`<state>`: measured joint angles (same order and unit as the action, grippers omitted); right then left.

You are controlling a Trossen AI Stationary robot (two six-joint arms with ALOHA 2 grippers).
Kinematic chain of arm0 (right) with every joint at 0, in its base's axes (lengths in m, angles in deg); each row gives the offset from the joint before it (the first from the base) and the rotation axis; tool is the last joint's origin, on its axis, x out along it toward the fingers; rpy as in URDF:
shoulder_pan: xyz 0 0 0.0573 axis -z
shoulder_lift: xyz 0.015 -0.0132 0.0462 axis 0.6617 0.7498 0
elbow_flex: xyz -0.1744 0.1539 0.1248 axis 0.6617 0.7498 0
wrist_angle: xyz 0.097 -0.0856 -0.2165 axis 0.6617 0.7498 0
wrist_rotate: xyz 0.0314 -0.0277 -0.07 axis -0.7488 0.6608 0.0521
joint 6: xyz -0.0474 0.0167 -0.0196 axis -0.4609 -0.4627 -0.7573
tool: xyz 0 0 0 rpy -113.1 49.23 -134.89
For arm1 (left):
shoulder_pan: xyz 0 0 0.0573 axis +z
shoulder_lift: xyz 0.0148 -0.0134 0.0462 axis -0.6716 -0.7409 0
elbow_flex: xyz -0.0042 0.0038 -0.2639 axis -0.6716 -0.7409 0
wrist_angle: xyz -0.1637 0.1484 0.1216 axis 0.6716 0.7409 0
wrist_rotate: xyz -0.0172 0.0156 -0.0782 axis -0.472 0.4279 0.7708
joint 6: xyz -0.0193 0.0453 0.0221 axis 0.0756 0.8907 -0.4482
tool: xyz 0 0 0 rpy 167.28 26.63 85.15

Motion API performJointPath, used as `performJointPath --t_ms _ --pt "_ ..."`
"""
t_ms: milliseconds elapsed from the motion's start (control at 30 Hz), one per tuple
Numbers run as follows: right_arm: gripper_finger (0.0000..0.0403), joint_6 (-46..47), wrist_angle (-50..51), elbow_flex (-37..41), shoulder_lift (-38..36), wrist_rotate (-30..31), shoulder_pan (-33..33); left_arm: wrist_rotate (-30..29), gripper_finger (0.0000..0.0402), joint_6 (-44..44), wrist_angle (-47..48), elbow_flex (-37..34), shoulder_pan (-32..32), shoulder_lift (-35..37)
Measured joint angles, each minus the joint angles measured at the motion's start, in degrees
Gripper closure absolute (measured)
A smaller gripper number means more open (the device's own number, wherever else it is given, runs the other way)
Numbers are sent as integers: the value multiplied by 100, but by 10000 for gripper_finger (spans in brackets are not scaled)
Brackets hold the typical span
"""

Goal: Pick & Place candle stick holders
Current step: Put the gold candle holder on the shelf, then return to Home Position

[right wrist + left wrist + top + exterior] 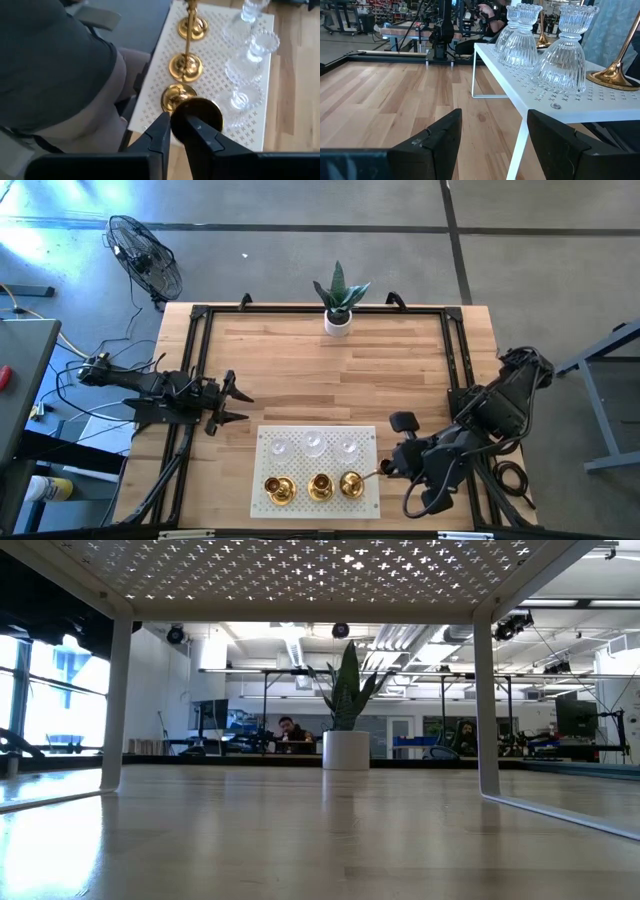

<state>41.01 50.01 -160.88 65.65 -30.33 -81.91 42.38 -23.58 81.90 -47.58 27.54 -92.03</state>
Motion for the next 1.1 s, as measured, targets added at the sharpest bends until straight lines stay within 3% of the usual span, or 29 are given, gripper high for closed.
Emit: performJointPath --t_ms 700,1100 --pt "402 -48 -420 -2 -253 59 -1 -2 183 1 2 0 1 0" --pt "402 200 44 -2 -249 37 -1 247 183 0 37 0 0 0"
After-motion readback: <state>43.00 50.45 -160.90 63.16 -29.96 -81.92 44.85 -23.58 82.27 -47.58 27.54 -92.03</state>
